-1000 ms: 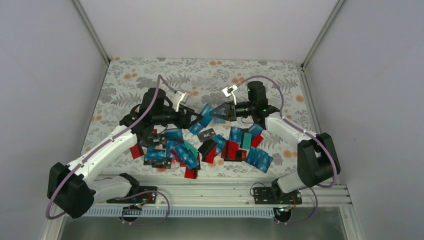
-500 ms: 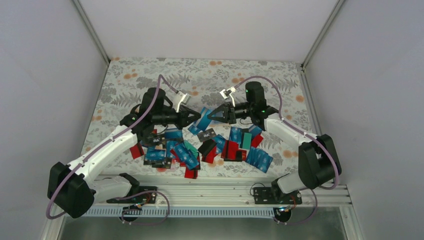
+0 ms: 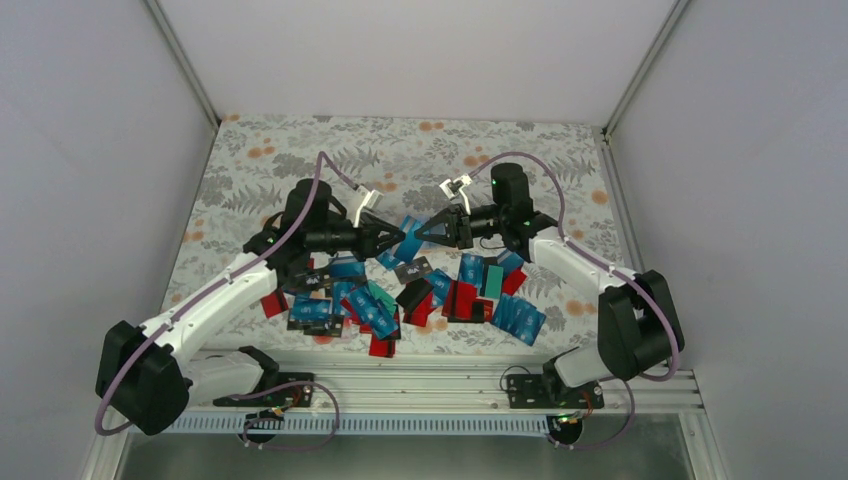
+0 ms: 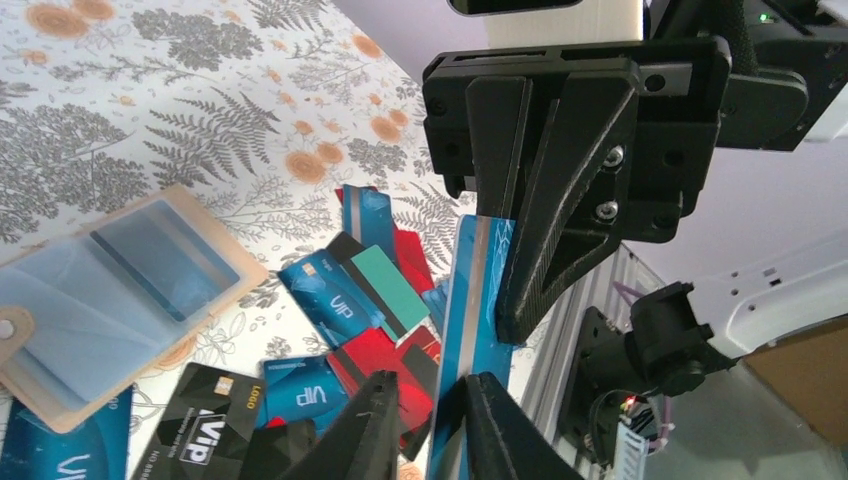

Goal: Put the credit cards into the card holder

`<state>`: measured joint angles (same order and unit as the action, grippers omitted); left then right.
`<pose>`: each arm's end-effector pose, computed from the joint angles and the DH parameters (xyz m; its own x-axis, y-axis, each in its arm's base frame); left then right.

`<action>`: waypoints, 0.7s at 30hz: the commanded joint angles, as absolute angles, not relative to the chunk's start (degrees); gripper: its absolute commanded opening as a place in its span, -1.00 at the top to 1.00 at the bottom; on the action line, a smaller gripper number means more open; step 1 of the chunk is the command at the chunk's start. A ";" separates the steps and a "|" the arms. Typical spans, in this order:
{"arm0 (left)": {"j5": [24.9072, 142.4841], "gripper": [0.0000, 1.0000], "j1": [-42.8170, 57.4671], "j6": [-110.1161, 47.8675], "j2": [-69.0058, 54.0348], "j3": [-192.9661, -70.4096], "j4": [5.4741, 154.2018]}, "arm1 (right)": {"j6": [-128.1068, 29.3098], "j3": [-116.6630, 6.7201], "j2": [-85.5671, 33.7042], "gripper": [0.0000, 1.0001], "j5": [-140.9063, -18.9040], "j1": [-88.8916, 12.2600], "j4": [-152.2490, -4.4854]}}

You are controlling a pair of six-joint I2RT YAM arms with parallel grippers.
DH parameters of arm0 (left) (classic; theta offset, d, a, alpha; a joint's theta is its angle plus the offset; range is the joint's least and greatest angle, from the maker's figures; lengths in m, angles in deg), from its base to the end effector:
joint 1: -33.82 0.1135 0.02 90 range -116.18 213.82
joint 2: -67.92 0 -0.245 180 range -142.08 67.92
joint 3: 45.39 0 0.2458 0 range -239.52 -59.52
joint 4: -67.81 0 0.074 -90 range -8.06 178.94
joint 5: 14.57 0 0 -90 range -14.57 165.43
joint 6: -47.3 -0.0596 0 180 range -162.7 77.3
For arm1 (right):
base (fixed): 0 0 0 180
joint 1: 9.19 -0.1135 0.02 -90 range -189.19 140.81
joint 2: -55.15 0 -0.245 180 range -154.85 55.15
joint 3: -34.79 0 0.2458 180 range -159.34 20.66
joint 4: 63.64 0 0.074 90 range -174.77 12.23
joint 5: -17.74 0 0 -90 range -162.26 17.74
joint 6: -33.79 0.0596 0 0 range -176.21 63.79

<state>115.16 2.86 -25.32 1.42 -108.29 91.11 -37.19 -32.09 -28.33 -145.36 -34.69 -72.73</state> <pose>0.2158 -0.1739 0.2685 -0.6344 0.1127 -0.7647 0.7282 0.4191 -0.5424 0.2553 0.1849 0.2471 -0.6643 -0.2119 -0.7168 -0.7266 -0.0421 0.6858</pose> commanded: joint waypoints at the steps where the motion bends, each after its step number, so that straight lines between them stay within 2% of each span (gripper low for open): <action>1: 117.01 0.73 3.01 -24.96 1.18 -107.51 88.51 | -38.32 -34.09 -26.79 0.91 -146.44 -35.40 -72.89; 4: 116.86 0.94 3.02 -24.19 1.28 -107.02 87.66 | -38.36 -34.49 -27.01 0.91 -145.81 -35.47 -73.66; 6: 115.71 0.95 3.06 -23.04 1.31 -106.66 86.78 | -38.37 -35.14 -27.25 0.88 -144.55 -35.37 -74.92; 7: 115.12 0.95 3.04 -22.29 1.33 -106.49 86.25 | -38.50 -35.37 -27.42 0.73 -143.78 -35.44 -75.43; 9: 112.99 0.95 3.06 -20.57 1.32 -106.45 85.46 | -38.21 -35.42 -27.38 0.24 -141.50 -35.47 -75.94; 10: 111.82 0.95 3.05 -19.45 1.31 -106.33 84.82 | -37.97 -35.35 -27.46 0.07 -140.19 -35.40 -76.08; 12: 109.91 0.95 3.06 -17.35 1.19 -106.33 83.41 | -36.65 -34.81 -27.26 -0.08 -138.11 -35.31 -75.22; 16: 108.57 0.95 3.10 -13.79 1.37 -105.64 79.33 | -31.41 -32.87 -26.90 -0.04 -135.72 -35.28 -70.34; 21: 107.78 0.95 3.06 -11.09 1.62 -105.40 75.71 | -25.98 -30.24 -27.12 0.11 -134.32 -35.29 -64.33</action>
<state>109.54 2.86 -14.54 1.42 -106.00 81.47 -31.24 -32.05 -28.33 -136.43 -34.84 -70.42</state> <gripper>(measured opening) 0.027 0.469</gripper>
